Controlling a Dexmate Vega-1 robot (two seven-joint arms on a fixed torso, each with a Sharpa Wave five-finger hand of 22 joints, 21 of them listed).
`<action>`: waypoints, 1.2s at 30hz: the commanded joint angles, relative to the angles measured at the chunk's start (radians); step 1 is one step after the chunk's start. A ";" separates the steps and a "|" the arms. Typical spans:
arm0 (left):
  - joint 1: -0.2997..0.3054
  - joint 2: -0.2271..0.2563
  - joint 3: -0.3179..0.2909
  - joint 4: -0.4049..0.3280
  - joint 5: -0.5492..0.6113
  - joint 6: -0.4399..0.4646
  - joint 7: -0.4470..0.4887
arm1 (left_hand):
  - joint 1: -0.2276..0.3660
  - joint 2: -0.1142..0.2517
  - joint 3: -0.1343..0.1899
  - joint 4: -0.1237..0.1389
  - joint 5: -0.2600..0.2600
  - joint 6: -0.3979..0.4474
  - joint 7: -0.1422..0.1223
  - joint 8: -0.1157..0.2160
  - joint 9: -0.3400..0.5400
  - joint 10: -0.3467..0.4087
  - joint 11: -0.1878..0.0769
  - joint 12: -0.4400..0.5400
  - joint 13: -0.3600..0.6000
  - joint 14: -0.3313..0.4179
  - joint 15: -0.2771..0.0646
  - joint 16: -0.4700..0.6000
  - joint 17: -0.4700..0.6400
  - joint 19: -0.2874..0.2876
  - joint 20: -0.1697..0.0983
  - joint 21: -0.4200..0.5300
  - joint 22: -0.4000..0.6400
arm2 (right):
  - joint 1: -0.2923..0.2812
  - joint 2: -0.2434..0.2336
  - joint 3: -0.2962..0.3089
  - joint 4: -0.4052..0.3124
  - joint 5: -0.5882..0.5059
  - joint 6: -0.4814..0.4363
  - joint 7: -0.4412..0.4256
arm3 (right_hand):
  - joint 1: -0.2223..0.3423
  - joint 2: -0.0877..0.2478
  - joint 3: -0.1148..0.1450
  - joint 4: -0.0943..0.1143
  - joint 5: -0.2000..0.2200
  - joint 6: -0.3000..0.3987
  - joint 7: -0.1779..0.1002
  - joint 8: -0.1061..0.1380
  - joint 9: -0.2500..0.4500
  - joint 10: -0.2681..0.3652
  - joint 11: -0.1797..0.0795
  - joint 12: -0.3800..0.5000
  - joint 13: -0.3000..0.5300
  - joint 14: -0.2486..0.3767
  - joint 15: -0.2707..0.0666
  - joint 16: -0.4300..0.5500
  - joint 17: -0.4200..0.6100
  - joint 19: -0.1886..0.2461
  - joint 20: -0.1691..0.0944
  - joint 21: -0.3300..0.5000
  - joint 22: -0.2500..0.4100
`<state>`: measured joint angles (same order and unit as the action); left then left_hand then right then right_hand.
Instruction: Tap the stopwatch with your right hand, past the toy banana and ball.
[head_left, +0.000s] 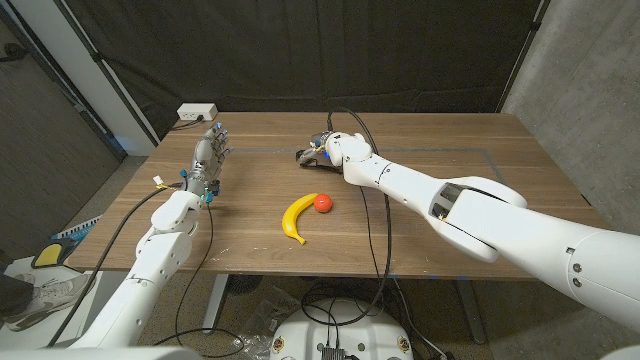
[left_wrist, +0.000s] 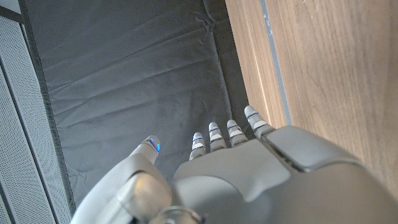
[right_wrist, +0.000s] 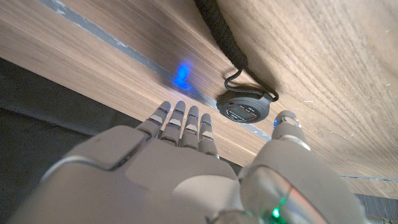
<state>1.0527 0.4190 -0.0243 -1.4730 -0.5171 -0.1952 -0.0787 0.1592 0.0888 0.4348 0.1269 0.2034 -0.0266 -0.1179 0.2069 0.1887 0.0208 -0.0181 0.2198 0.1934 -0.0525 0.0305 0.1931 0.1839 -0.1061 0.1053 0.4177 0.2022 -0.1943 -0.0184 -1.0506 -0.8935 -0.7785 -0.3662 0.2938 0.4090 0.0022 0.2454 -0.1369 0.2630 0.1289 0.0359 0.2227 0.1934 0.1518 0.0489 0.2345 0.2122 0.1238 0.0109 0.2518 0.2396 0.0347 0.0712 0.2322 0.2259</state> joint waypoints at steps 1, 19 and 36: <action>0.006 -0.002 -0.006 0.001 0.000 -0.005 -0.004 | -0.003 0.002 0.002 0.006 -0.002 -0.008 -0.005 -0.003 0.001 -0.004 0.000 -0.006 0.002 -0.010 0.004 -0.003 0.005 -0.005 0.000 0.000 0.006 | 0.021 0.033 -0.017 0.069 0.026 0.035 -0.025 | 0.003 0.016 0.011 0.003 0.009 0.012 -0.008 0.007 0.004 0.009 -0.004 0.008 0.005 0.010 -0.002 0.008 0.007 0.001 0.004 0.008 0.002; -0.018 -0.004 -0.004 0.046 -0.001 -0.035 -0.032 | -0.007 0.000 -0.001 0.007 -0.001 -0.014 -0.012 -0.007 0.002 -0.007 -0.002 -0.008 0.003 -0.014 0.002 -0.004 0.005 -0.011 0.001 -0.002 0.007 | 0.052 0.081 -0.054 0.176 0.025 0.048 -0.080 | 0.037 0.016 0.005 -0.007 0.016 0.075 -0.005 0.022 0.004 0.039 -0.008 0.024 0.014 0.049 -0.022 0.034 0.017 0.070 -0.025 0.039 0.009; -0.073 -0.006 0.019 0.115 -0.002 -0.060 -0.080 | -0.012 -0.004 -0.006 0.008 0.001 -0.013 -0.014 -0.007 0.002 -0.010 -0.001 -0.009 0.003 -0.019 0.003 -0.004 0.005 -0.014 0.004 -0.002 0.007 | 0.045 0.060 -0.085 0.153 -0.021 -0.016 -0.108 | 0.117 -0.033 -0.023 -0.017 0.042 0.142 0.003 0.035 0.005 0.075 -0.007 0.045 0.021 0.136 -0.070 0.064 0.020 0.140 -0.038 0.079 0.022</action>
<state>1.0147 0.4159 -0.0190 -1.4030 -0.5168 -0.2375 -0.1308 0.1525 0.0845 0.4306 0.1311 0.2036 -0.0375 -0.1286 0.2030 0.1885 0.0154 -0.0127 0.2128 0.1932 -0.0632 0.0304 0.1921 0.1838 -0.1114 0.1108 0.4178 0.2072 -0.1434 0.0534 -1.1134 -0.7307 -0.7655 -0.3499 0.2145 0.5079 -0.0280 0.2318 -0.1560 0.2946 0.2121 0.0508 0.2372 0.1932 0.1942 0.0515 0.2645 0.2307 0.2276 -0.0373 0.3039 0.2553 0.1540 0.0356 0.2998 0.2444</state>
